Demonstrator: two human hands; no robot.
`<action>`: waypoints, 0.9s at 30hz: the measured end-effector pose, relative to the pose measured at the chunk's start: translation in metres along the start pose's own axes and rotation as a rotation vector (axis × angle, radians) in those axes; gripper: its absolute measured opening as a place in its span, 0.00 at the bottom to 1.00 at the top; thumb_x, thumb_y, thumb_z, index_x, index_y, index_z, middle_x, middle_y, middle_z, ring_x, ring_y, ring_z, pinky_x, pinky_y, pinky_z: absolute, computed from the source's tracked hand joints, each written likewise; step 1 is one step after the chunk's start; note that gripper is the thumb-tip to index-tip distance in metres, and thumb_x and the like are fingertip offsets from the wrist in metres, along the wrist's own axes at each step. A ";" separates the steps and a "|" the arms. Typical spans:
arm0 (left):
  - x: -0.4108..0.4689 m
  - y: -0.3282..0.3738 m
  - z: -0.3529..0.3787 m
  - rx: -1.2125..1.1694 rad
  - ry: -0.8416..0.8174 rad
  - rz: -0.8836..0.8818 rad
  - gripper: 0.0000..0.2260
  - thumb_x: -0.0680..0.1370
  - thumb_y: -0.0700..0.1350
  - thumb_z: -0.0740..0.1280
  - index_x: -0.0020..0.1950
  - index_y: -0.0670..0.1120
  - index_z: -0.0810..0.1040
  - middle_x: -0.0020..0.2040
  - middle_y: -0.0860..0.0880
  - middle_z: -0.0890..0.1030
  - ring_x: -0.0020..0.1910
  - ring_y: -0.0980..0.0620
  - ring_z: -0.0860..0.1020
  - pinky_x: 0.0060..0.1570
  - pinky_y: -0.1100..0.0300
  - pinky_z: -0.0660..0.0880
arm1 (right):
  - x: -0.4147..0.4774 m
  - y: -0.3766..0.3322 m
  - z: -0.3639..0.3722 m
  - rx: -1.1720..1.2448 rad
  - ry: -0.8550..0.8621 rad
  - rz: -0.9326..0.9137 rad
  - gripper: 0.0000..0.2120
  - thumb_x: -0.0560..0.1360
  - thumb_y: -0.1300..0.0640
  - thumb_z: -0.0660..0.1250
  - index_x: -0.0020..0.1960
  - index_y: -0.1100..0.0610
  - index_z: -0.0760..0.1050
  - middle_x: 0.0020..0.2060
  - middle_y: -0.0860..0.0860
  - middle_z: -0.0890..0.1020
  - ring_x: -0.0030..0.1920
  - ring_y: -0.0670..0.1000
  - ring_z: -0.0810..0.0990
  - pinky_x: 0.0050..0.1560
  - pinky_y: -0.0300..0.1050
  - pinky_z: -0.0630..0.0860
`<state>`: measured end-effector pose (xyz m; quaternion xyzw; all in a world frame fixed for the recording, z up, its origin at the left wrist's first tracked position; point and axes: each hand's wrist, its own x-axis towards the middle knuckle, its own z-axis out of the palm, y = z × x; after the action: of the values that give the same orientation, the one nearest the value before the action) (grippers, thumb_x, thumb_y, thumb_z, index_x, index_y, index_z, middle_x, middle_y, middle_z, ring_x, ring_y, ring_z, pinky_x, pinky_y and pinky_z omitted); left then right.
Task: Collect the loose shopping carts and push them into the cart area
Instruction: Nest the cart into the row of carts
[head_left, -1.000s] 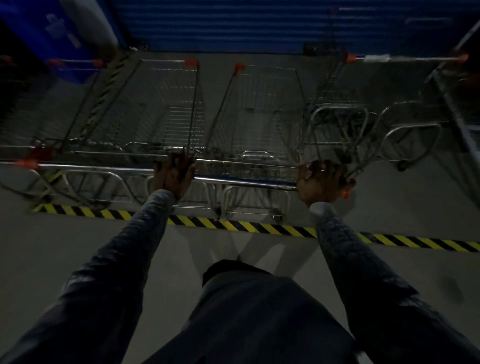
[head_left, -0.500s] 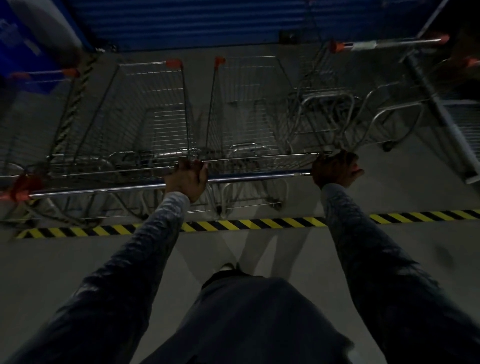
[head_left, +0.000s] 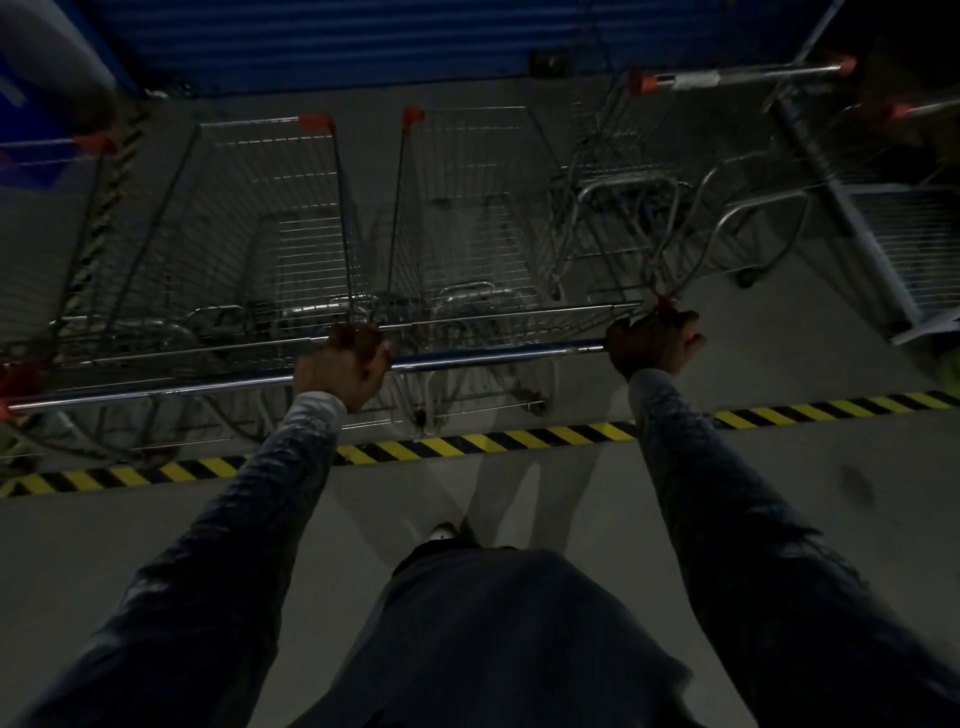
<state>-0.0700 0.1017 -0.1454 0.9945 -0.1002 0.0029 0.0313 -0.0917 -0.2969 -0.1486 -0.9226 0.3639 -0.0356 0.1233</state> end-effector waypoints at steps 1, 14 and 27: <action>-0.001 -0.001 0.001 -0.005 0.010 0.007 0.30 0.79 0.65 0.44 0.67 0.53 0.75 0.61 0.39 0.77 0.47 0.34 0.81 0.44 0.42 0.77 | 0.004 0.004 0.007 0.008 0.002 0.010 0.32 0.72 0.42 0.59 0.69 0.60 0.73 0.68 0.56 0.74 0.67 0.60 0.64 0.69 0.59 0.59; -0.006 -0.001 0.000 -0.010 0.034 0.003 0.30 0.79 0.65 0.46 0.70 0.53 0.75 0.64 0.39 0.76 0.46 0.32 0.82 0.45 0.42 0.77 | 0.005 0.010 0.014 -0.013 0.031 -0.062 0.24 0.75 0.45 0.62 0.61 0.61 0.80 0.70 0.52 0.73 0.66 0.62 0.65 0.66 0.59 0.58; 0.016 -0.038 0.001 -1.102 0.085 -0.479 0.28 0.74 0.70 0.67 0.54 0.45 0.77 0.48 0.43 0.83 0.47 0.44 0.84 0.49 0.44 0.81 | 0.013 0.023 0.007 0.112 0.166 -0.172 0.19 0.80 0.41 0.57 0.49 0.52 0.80 0.60 0.50 0.80 0.70 0.55 0.68 0.69 0.70 0.52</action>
<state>-0.0467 0.1355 -0.1485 0.8257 0.1410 -0.0169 0.5459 -0.0967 -0.3203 -0.1615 -0.9360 0.2896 -0.1425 0.1406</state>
